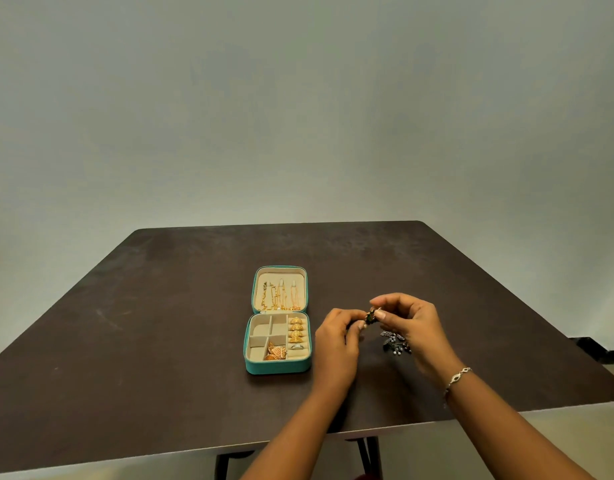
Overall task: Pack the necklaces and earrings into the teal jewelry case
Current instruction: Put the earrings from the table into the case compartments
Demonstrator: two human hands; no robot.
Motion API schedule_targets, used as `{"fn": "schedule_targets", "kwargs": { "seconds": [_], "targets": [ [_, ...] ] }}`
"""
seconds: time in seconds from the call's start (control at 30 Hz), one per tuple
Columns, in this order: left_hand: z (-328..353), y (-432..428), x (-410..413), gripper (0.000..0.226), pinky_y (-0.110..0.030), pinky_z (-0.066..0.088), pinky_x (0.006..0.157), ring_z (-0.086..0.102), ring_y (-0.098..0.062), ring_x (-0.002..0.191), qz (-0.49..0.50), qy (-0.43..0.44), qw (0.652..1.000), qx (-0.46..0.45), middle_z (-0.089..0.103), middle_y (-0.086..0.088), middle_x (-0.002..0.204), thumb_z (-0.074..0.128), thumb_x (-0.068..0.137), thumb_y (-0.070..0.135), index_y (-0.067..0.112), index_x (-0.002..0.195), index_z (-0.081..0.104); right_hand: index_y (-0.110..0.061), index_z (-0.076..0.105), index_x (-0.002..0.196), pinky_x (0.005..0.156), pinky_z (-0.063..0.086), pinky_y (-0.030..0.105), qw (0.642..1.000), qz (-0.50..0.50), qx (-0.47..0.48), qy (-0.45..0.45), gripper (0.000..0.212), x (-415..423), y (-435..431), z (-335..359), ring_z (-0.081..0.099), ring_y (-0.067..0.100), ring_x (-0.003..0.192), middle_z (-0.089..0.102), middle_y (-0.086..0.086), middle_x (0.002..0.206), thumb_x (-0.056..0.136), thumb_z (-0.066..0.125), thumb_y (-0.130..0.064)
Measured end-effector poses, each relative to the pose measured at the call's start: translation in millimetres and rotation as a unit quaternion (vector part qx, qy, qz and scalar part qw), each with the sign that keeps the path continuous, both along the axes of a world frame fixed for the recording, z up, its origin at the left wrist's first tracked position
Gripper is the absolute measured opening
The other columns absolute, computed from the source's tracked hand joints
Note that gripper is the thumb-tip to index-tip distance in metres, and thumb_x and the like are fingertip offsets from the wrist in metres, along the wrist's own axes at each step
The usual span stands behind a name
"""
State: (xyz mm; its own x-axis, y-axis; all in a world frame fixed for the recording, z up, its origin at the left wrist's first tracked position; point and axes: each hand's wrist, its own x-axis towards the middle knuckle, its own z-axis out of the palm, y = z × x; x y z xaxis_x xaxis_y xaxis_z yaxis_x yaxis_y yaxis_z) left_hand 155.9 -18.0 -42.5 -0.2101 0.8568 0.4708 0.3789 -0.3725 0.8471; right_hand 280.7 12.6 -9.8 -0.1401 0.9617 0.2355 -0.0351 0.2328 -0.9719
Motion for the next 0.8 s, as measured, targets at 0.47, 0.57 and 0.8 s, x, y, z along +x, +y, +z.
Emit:
{"fn": "schedule_targets", "kwargs": {
  "seconds": [0.47, 0.57, 0.8],
  "targets": [
    [17, -18, -91, 0.019, -0.013, 0.048, 0.068, 0.059, -0.008, 0.080, 0.184, 0.010, 0.976, 0.120, 0.060, 0.007, 0.086, 0.051, 0.084, -0.001, 0.008, 0.090, 0.067, -0.009, 0.066, 0.073, 0.057, 0.051, 0.014, 0.997, 0.041, 0.015, -0.060, 0.021, -52, -9, 16, 0.062, 0.003, 0.059, 0.065, 0.006, 0.069, 0.077, 0.061, 0.011],
    [10, -23, -116, 0.022, -0.007, 0.045, 0.067, 0.058, -0.005, 0.076, 0.231, 0.020, 0.969, 0.090, 0.061, 0.002, 0.087, 0.052, 0.085, -0.007, 0.008, 0.091, 0.066, -0.007, 0.067, 0.074, 0.057, 0.050, 0.014, 0.995, 0.058, 0.013, -0.082, 0.021, -72, -9, 18, 0.062, 0.003, 0.060, 0.065, 0.005, 0.070, 0.077, 0.061, 0.013],
    [-14, -34, -133, 0.021, 0.001, 0.039, 0.072, 0.054, 0.000, 0.081, 0.275, 0.028, 0.959, 0.062, 0.060, 0.002, 0.090, 0.055, 0.084, -0.008, 0.006, 0.095, 0.067, -0.006, 0.070, 0.079, 0.064, 0.051, 0.014, 0.989, 0.067, 0.015, -0.131, 0.016, -114, 0, 25, 0.063, 0.008, 0.076, 0.067, 0.002, 0.079, 0.074, 0.066, 0.009]
  ]
}}
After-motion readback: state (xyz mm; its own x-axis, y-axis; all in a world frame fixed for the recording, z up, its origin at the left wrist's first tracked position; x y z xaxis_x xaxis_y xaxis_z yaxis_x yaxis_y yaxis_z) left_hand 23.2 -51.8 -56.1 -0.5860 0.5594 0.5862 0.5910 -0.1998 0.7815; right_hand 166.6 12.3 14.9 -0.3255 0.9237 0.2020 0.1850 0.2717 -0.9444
